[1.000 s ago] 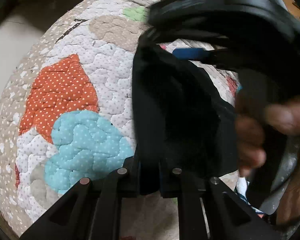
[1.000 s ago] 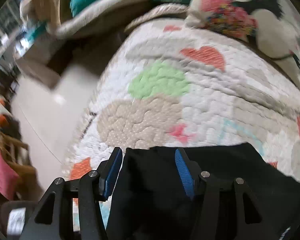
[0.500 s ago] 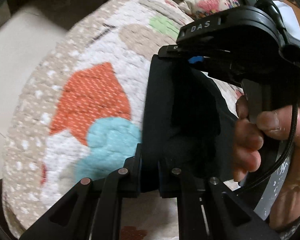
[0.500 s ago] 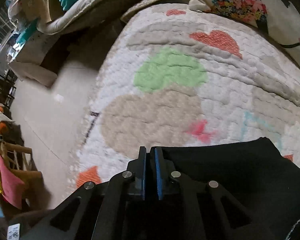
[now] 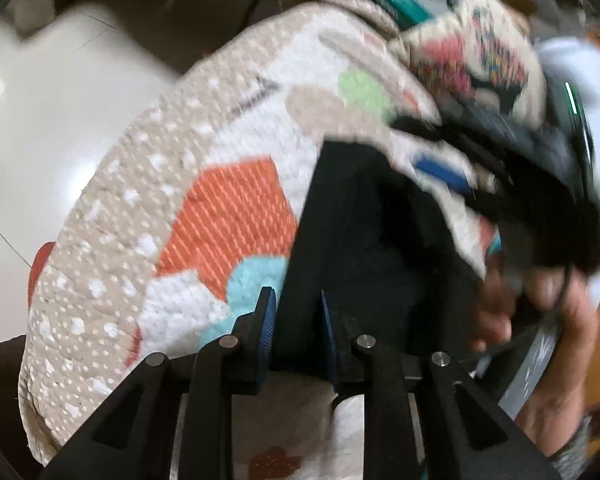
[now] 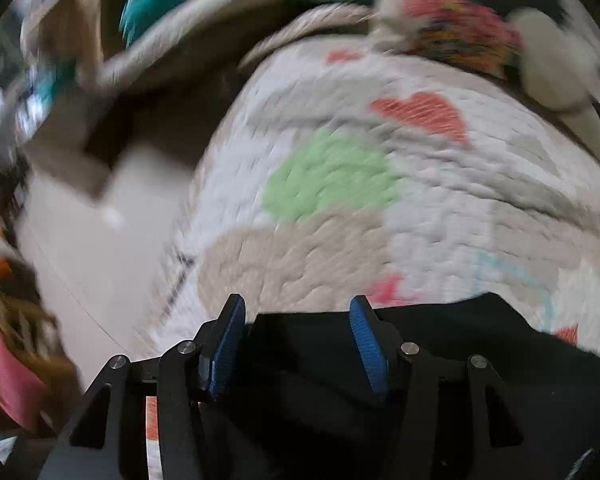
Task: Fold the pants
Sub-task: 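Hold the pants with the right gripper while the left gripper presses the fold down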
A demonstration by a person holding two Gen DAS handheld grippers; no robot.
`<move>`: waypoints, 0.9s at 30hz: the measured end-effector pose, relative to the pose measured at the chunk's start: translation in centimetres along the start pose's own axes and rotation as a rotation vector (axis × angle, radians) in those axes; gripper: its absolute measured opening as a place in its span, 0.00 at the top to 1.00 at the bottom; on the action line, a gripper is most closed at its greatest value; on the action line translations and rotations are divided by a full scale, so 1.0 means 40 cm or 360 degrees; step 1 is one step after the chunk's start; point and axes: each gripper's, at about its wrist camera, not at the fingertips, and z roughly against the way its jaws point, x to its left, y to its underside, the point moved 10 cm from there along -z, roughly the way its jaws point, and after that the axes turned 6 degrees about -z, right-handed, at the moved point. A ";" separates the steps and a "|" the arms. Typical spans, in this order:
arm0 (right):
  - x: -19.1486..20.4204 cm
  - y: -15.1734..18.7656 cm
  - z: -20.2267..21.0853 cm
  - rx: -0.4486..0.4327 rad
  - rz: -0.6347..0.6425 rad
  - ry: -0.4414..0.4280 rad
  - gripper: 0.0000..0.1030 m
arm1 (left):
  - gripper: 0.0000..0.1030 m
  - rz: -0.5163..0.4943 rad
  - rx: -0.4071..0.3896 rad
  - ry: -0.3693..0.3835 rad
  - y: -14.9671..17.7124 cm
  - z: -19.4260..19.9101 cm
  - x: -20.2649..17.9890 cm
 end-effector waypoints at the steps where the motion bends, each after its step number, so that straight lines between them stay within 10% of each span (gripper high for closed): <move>1: -0.015 -0.003 0.022 -0.0026 -0.0042 -0.0030 0.43 | 0.80 0.0026 -0.0064 -0.0005 -0.018 0.026 0.014; 7: -0.115 0.100 0.130 -0.0098 -0.0059 0.0015 0.43 | 0.74 0.0042 -0.0216 -0.0038 -0.059 0.085 0.033; 14: -0.107 0.236 0.097 -0.0044 -0.0021 0.0033 0.43 | 0.68 -0.0110 -0.0067 -0.0164 -0.029 -0.020 -0.022; 19: -0.214 0.264 0.102 -0.0141 0.0052 0.0423 0.42 | 0.65 -0.0139 0.0054 -0.0230 0.000 -0.075 -0.018; 27: -0.328 0.290 0.183 -0.0211 -0.0252 0.0317 0.36 | 0.63 -0.0187 0.0034 -0.0240 -0.003 -0.073 -0.029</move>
